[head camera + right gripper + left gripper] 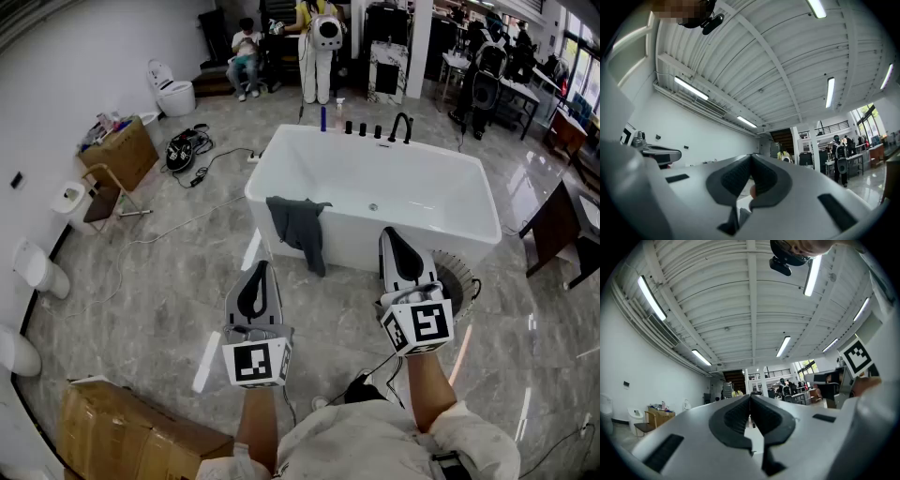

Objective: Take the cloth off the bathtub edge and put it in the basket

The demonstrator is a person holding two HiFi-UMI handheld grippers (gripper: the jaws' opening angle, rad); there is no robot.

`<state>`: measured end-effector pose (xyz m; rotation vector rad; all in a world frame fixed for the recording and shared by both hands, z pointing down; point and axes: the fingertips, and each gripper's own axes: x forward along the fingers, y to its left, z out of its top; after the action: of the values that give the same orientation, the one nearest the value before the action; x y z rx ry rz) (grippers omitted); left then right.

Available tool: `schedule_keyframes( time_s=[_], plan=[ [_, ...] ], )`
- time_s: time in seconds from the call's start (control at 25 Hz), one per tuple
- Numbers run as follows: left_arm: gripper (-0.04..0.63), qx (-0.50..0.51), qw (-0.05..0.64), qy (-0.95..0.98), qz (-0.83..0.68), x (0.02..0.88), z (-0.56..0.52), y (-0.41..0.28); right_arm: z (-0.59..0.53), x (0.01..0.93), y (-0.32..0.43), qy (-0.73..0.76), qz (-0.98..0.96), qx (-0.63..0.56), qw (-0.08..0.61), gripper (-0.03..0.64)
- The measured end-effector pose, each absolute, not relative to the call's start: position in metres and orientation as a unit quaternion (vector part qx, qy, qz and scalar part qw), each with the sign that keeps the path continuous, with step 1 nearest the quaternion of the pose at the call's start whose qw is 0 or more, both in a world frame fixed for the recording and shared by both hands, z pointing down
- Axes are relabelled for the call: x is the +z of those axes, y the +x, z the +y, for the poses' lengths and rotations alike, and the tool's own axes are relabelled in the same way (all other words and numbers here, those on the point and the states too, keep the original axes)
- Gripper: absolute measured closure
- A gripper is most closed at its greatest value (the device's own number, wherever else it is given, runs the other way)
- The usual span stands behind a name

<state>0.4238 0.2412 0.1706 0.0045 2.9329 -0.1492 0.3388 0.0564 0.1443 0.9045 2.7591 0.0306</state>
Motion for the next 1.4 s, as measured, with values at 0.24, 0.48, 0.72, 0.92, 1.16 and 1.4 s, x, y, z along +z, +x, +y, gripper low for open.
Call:
schedule_keyframes(
  time_s=[0.24, 0.48, 0.72, 0.92, 1.16, 1.4],
  plan=[
    [0.592, -0.048, 0.109, 0.008, 0.993, 0.166, 0.261, 0.438, 0.077, 0.144, 0.351, 0.316, 0.941, 0.014, 0.121, 0.629],
    [0.592, -0.043, 0.114, 0.018, 0.992, 0.165, 0.277, 0.451, 0.093, 0.143, 0.360, 0.324, 0.938, 0.015, 0.124, 0.629],
    [0.592, -0.032, 0.110, 0.015, 0.993, 0.174, 0.276, 0.454, 0.094, 0.148, 0.366, 0.325, 0.938, 0.000, 0.119, 0.629],
    [0.592, -0.032, 0.096, 0.022, 0.995, 0.185, 0.280, 0.449, 0.101, 0.158, 0.354, 0.336, 0.935, -0.014, 0.110, 0.629],
    [0.592, -0.034, 0.084, 0.036, 0.995, 0.191, 0.290, 0.422, 0.114, 0.169, 0.322, 0.353, 0.930, -0.032, 0.102, 0.629],
    [0.592, -0.041, 0.079, 0.032, 0.996, 0.188, 0.283, 0.372, 0.107, 0.175, 0.273, 0.348, 0.932, -0.037, 0.093, 0.629]
  ],
)
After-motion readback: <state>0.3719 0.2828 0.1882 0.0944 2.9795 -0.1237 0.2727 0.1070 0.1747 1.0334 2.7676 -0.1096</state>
